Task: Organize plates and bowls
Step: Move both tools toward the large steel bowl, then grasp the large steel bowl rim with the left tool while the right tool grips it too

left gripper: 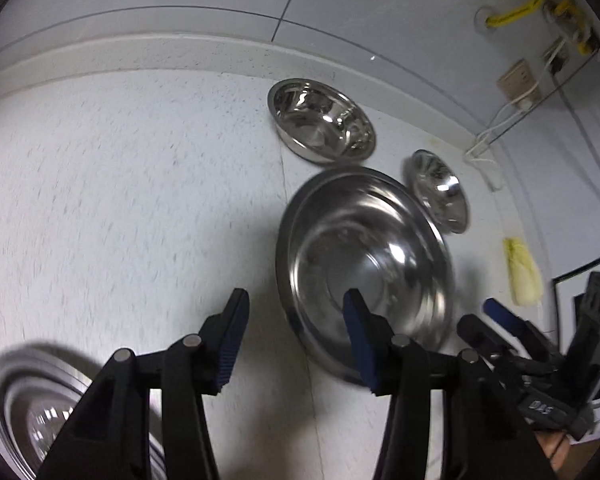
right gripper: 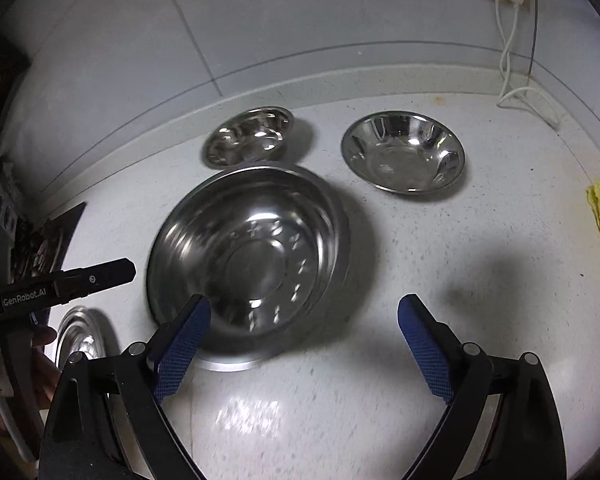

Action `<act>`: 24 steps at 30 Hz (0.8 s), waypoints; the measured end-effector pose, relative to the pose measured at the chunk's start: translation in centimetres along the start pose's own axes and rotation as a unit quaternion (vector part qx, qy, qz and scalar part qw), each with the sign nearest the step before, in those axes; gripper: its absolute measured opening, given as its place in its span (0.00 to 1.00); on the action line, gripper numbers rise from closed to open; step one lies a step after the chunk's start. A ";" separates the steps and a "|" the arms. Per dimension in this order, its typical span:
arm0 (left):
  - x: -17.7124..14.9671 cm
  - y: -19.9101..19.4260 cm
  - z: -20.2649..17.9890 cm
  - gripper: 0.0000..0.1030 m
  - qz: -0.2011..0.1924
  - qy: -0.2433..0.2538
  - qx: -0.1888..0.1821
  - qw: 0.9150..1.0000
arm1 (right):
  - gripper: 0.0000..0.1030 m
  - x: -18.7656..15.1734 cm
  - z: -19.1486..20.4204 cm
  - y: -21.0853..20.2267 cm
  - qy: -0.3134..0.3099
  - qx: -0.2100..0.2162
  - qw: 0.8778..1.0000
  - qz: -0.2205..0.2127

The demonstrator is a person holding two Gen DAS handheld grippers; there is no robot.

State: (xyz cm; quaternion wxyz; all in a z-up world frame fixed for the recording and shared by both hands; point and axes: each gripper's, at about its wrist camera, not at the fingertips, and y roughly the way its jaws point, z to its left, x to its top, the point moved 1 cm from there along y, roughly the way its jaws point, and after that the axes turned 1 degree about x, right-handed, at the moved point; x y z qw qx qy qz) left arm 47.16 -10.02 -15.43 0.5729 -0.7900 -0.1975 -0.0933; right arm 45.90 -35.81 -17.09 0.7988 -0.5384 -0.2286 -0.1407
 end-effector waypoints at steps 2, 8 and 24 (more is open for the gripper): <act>1.0 1.5 0.0 0.46 0.014 -0.005 0.006 1.000 | 0.90 1.0 -0.6 1.1 0.013 0.000 1.000 0.008; 1.8 4.7 -0.2 0.46 0.057 -0.014 0.023 0.998 | 0.89 2.6 -2.1 4.4 0.046 0.018 0.998 0.043; 1.3 6.4 -0.2 0.46 0.096 -0.010 0.013 0.995 | 0.44 2.2 -3.0 6.0 0.061 0.049 0.995 0.058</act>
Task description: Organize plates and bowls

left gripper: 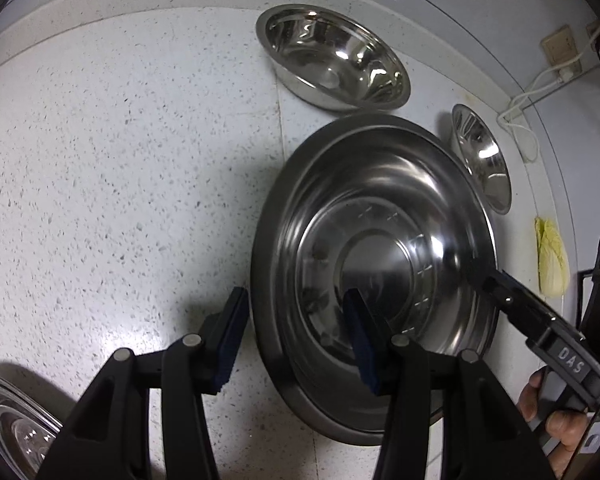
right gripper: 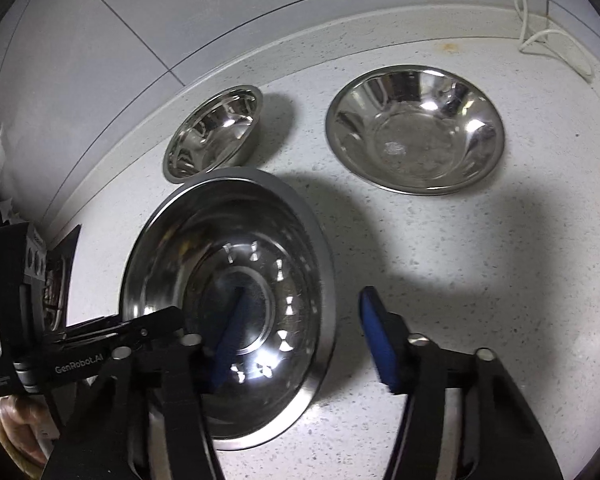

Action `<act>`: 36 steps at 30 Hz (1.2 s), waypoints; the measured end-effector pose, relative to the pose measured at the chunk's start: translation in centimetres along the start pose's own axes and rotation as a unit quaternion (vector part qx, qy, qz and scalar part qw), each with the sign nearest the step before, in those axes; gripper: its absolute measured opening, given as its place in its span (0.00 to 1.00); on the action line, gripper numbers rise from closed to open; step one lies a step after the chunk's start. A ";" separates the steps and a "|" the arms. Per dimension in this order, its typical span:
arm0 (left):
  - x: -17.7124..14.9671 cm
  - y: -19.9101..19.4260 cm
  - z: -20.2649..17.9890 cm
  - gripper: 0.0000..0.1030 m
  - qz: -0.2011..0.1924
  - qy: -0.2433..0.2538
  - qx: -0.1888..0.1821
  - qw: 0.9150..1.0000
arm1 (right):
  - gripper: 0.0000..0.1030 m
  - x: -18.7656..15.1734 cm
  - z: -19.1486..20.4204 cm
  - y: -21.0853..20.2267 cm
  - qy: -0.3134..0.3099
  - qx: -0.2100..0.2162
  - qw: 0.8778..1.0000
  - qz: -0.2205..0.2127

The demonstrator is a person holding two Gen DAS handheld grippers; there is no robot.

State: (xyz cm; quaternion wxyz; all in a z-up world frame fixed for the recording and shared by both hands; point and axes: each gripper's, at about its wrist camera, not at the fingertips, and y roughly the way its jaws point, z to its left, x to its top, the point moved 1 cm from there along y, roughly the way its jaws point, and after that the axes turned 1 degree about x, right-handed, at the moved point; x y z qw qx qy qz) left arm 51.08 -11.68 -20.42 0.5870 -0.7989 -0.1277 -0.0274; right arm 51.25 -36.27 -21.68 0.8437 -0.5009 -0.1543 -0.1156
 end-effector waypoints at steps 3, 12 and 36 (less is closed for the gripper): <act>0.4 0.0 0.3 0.45 0.006 -0.016 -0.009 1.000 | 0.31 0.2 0.2 0.2 -0.006 -0.007 1.000 0.000; 0.0 -1.1 0.8 0.17 -0.018 -0.038 -0.025 0.999 | 0.14 0.3 0.5 0.1 -0.013 -0.029 1.000 0.000; -17.9 -7.3 -6.0 0.17 -0.060 0.119 -0.052 0.990 | 0.12 -16.9 -0.7 -12.6 -0.004 -0.057 0.992 -0.112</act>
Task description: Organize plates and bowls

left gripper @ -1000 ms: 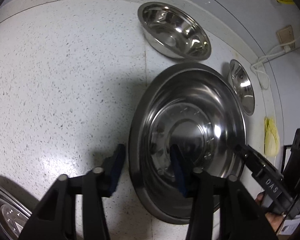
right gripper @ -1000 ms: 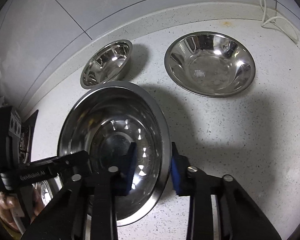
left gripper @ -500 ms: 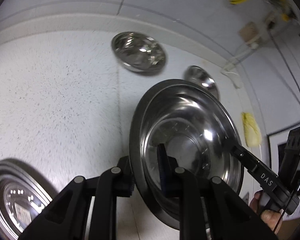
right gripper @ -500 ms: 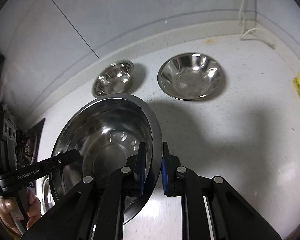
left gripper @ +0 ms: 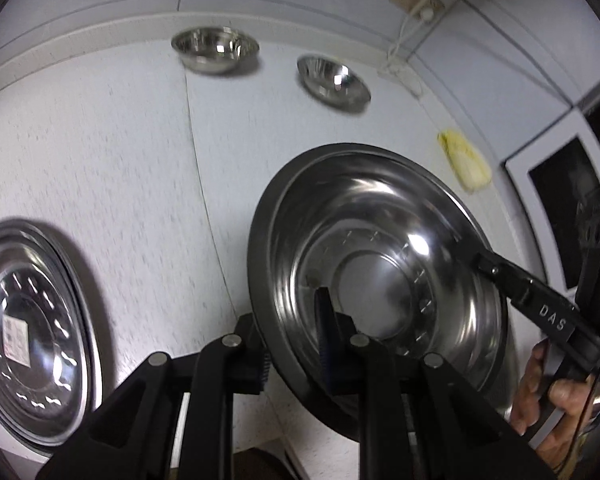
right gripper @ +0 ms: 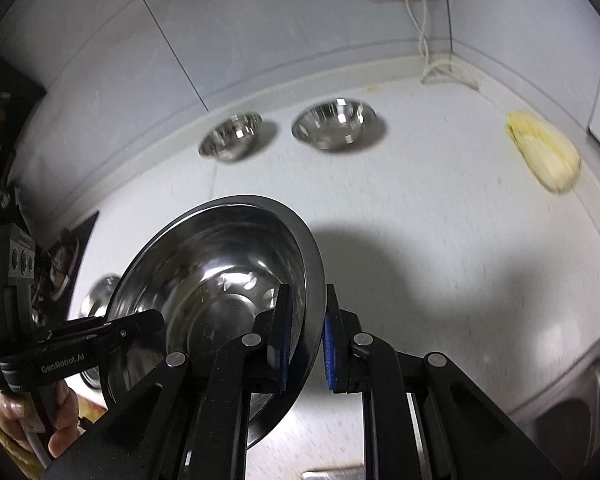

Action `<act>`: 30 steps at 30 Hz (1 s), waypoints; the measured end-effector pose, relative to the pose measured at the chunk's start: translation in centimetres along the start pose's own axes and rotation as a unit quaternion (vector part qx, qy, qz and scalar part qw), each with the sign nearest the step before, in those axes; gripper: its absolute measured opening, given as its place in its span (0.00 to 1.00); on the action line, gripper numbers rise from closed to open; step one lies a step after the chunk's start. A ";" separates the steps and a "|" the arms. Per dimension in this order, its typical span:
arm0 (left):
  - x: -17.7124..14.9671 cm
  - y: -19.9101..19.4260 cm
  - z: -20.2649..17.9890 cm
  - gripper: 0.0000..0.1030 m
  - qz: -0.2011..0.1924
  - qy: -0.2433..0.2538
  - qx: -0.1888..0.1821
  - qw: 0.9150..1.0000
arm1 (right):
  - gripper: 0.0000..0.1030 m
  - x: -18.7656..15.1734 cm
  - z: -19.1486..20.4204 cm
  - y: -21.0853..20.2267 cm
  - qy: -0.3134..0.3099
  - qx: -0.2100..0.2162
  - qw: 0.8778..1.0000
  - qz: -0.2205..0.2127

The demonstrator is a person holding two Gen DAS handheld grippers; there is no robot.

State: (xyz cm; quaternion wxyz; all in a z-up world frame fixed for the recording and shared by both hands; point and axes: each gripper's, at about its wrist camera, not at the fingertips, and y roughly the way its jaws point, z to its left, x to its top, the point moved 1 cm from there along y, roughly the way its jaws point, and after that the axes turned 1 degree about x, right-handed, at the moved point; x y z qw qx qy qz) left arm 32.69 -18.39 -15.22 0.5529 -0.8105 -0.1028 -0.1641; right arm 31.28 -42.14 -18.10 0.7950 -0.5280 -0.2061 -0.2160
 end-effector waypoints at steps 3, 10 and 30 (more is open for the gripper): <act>-1.2 1.7 0.2 0.17 0.003 0.004 0.015 1.000 | 0.12 -2.0 -1.3 1.3 0.013 -0.003 1.000 0.020; -2.3 3.9 0.7 0.17 0.008 0.007 0.025 1.000 | 0.12 -4.2 -3.3 4.2 0.036 0.003 0.998 0.047; -0.2 -0.2 3.2 0.21 -0.059 0.017 0.057 0.996 | 0.43 0.3 -5.1 1.5 0.032 -0.005 0.999 -0.014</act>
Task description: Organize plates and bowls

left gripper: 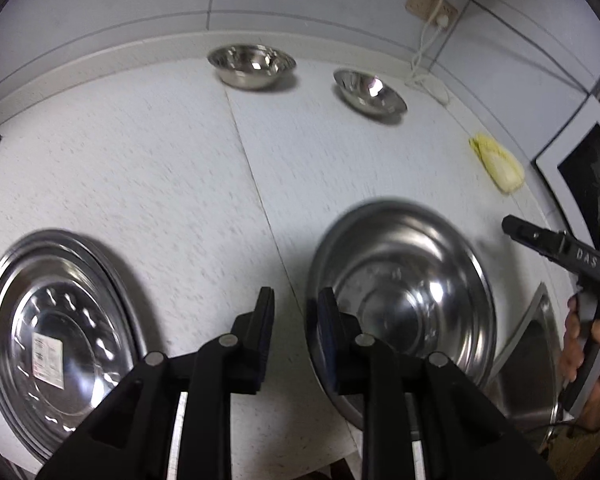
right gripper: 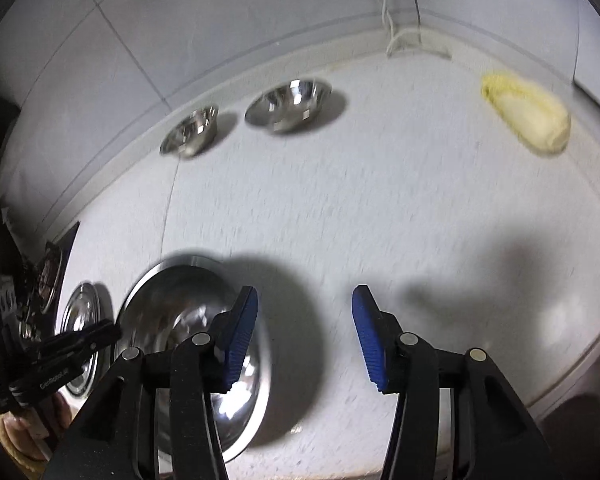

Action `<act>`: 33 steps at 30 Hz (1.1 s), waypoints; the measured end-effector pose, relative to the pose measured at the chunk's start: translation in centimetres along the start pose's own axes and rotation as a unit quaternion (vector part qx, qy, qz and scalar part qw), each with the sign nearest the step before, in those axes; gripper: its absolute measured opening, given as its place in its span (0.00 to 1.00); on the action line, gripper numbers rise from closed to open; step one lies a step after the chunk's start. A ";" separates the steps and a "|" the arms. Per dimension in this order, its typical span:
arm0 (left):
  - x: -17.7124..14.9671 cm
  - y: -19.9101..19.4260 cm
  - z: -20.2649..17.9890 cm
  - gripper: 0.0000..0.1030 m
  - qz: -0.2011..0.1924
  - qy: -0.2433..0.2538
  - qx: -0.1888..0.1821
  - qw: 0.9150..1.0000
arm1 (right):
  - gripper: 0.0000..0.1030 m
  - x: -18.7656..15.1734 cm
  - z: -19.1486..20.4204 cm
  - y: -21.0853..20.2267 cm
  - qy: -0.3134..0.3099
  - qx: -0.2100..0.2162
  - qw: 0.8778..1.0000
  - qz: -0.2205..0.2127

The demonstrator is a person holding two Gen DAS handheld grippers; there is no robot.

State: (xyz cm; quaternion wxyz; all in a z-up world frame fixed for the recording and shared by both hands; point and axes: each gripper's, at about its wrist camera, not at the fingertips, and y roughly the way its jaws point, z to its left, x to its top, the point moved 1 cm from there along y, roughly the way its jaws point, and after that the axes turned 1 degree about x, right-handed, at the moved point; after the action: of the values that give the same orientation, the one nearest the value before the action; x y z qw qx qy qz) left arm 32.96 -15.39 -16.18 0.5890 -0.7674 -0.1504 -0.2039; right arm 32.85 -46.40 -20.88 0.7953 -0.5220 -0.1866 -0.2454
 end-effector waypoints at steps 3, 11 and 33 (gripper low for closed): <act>1.6 0.0 0.3 0.21 0.005 -0.017 -0.016 1.000 | 0.46 2.7 0.3 -0.3 -0.016 -0.008 1.000 -0.015; 9.3 1.2 0.6 0.21 -0.017 -0.036 -0.019 0.999 | 0.52 9.8 1.0 1.5 -0.040 0.006 0.999 -0.020; 26.2 21.3 -4.1 0.21 0.075 -0.097 -0.040 0.992 | 0.38 20.9 -2.5 18.8 0.038 0.010 0.995 0.088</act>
State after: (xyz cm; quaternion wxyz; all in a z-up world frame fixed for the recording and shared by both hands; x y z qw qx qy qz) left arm 65.21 -25.18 -20.37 0.5542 -0.8155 -0.1407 -0.0896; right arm 60.84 -46.50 -24.18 0.8252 -0.5193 -0.1121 -0.1917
